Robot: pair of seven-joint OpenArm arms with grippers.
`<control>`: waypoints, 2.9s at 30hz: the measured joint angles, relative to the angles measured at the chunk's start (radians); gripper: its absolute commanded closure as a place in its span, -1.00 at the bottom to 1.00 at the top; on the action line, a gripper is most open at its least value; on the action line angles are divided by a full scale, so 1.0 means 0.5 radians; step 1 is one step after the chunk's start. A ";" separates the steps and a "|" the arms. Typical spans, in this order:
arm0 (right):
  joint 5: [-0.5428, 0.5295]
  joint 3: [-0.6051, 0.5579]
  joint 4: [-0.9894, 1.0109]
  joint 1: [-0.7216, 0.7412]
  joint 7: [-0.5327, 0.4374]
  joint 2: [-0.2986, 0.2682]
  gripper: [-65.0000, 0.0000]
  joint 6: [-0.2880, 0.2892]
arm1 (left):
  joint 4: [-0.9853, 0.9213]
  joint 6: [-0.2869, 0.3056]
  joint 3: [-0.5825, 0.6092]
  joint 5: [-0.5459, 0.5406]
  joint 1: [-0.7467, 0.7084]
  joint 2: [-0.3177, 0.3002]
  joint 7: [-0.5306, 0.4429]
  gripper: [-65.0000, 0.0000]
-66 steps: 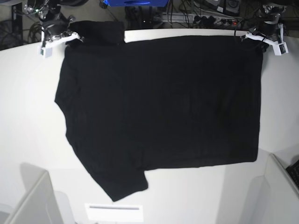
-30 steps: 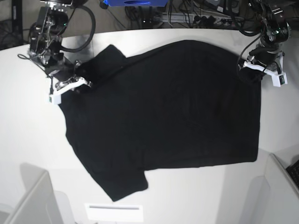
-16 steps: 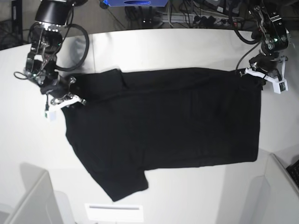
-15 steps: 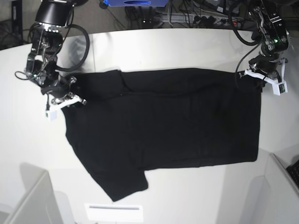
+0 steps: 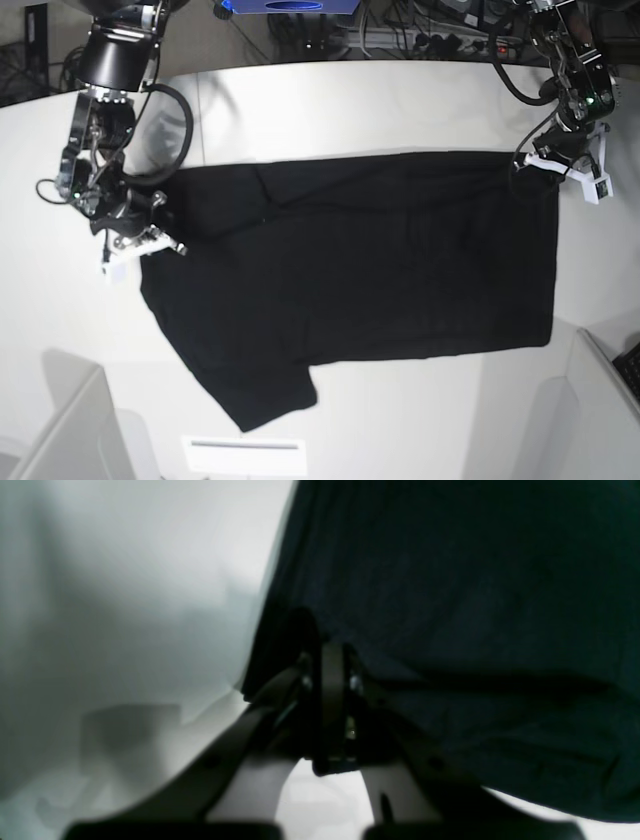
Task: Fold the T-shirt properly
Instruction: 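Lift the shoulders and drag the shirt toward the robot, then release the shoulders and regrasp the collar edge with both grippers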
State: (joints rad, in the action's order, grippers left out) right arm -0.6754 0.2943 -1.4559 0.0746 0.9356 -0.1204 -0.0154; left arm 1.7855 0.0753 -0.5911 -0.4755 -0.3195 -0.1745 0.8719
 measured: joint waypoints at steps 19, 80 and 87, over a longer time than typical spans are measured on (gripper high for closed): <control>0.141 0.010 0.082 0.127 -0.001 -0.001 1.00 0.001 | 0.068 0.008 -0.076 -0.024 0.047 0.019 -0.014 1.00; 0.147 -0.151 0.368 0.314 -0.225 -0.004 1.00 0.008 | -0.160 0.000 -0.215 -0.001 0.245 0.066 0.000 1.00; 0.148 -0.151 0.369 0.314 -0.224 0.011 1.00 0.008 | -0.161 0.000 -0.215 0.001 0.256 0.065 0.001 1.00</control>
State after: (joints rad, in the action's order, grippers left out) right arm -0.6014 0.2188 -1.2716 0.2314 0.8234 -0.1146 -0.0116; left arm 1.7050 0.0753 -0.6987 -0.4751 -0.1917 -0.1421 0.8722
